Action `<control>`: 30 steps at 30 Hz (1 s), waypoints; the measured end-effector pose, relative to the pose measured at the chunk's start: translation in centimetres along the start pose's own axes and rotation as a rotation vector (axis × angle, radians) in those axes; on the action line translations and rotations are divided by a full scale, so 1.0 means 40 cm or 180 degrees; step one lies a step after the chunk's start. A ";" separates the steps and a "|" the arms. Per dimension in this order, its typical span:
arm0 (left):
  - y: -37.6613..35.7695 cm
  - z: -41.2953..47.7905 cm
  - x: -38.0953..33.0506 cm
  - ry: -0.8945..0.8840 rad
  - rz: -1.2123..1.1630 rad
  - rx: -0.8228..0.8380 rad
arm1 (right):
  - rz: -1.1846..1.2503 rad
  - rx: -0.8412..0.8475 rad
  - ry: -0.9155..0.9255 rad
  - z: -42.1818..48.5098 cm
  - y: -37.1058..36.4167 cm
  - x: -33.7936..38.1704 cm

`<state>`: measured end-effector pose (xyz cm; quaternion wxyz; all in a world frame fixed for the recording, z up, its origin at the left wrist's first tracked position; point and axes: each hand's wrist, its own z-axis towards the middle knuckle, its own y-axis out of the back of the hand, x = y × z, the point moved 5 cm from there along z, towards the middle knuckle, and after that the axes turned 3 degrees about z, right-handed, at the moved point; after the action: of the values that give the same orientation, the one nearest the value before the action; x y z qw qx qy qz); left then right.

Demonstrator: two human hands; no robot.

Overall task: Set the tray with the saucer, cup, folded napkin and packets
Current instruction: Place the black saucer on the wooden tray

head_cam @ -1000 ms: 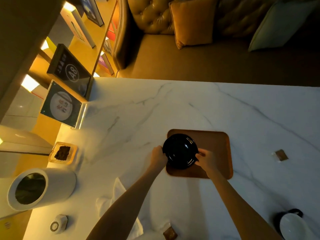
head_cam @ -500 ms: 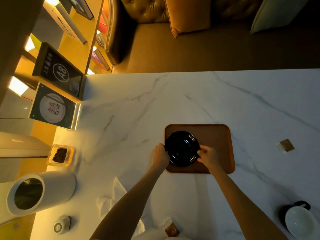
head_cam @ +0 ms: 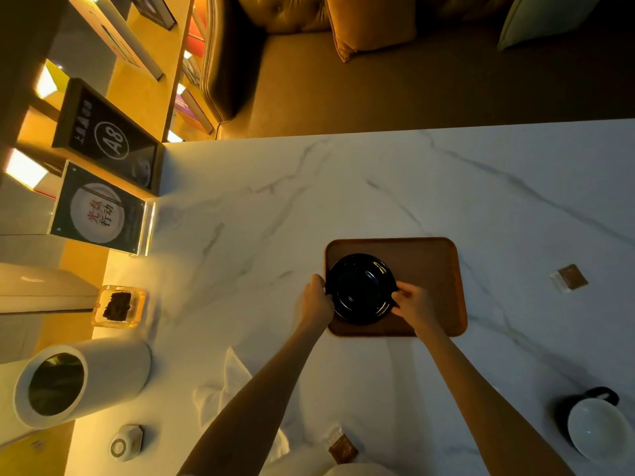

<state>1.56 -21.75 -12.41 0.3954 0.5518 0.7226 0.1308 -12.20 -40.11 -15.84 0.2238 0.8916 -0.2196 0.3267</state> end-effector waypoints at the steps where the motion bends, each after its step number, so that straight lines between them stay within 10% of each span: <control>1: 0.000 0.000 0.002 0.0011 -0.0010 -0.0004 | 0.0011 0.0022 0.0005 0.001 0.000 0.000; 18: 0.018 -0.028 0.017 0.0053 0.0291 0.0220 | -0.0074 0.0155 -0.0252 -0.032 0.001 0.026; 30: 0.108 -0.233 0.109 -0.0577 0.1006 -0.0163 | -0.1072 -0.0413 0.0805 -0.322 0.096 0.028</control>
<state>-2.46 -13.98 -5.48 0.4473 0.6577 0.5847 0.1594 -19.74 -36.49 -5.23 0.3579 0.8514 -0.0584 0.3790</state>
